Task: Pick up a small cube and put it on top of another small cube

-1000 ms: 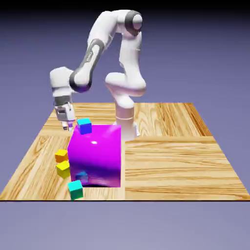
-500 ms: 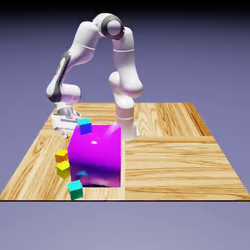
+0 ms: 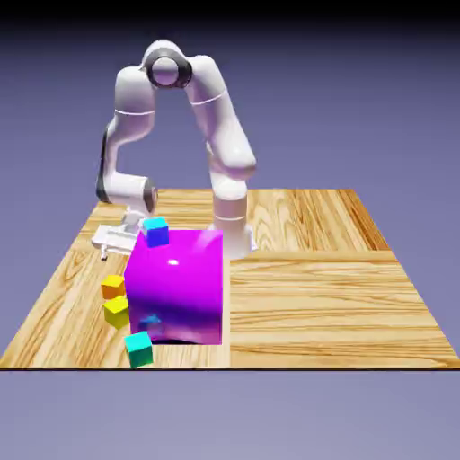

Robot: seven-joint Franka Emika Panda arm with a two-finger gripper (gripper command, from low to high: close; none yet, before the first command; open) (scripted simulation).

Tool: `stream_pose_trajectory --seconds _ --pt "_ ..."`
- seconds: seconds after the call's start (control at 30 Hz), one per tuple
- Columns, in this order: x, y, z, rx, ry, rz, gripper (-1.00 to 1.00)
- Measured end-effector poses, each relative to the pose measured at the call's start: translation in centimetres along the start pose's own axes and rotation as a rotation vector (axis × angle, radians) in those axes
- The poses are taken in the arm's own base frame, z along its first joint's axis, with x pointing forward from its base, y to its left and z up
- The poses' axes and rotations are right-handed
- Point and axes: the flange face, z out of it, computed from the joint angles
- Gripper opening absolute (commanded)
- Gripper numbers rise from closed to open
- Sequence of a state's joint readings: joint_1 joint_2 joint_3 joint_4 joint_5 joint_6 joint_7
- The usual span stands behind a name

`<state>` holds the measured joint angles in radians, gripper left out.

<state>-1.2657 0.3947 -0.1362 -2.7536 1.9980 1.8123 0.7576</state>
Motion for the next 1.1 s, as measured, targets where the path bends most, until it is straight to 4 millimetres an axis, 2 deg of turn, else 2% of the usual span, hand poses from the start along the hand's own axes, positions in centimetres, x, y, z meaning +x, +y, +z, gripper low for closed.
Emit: stream_pose_trajectory --seconds 0.1,0.2,0.23,0.3,0.43,0.47,0.57,0.83,1.1 --pt "0.7 0.0 0.4 0.020 -0.028 0.057 0.00" --pt "1.6 -1.1 4.5 0.020 -0.026 0.055 0.00" --pt "2.0 -1.4 6.0 0.020 -0.027 0.056 -1.00" --pt "2.0 -1.4 6.0 0.021 -0.028 0.056 -1.00" --pt "0.7 0.0 0.4 0.022 -0.030 0.056 -1.00" --pt "-0.7 -0.8 0.2 0.023 -0.065 0.010 -1.00" --pt "-3.4 0.9 0.2 -0.042 0.005 -0.017 -1.00" --pt "-9.7 6.6 0.0 -0.181 0.174 -0.085 -1.00" --pt "-14.0 12.7 -0.5 -0.291 0.303 -0.143 -1.00"
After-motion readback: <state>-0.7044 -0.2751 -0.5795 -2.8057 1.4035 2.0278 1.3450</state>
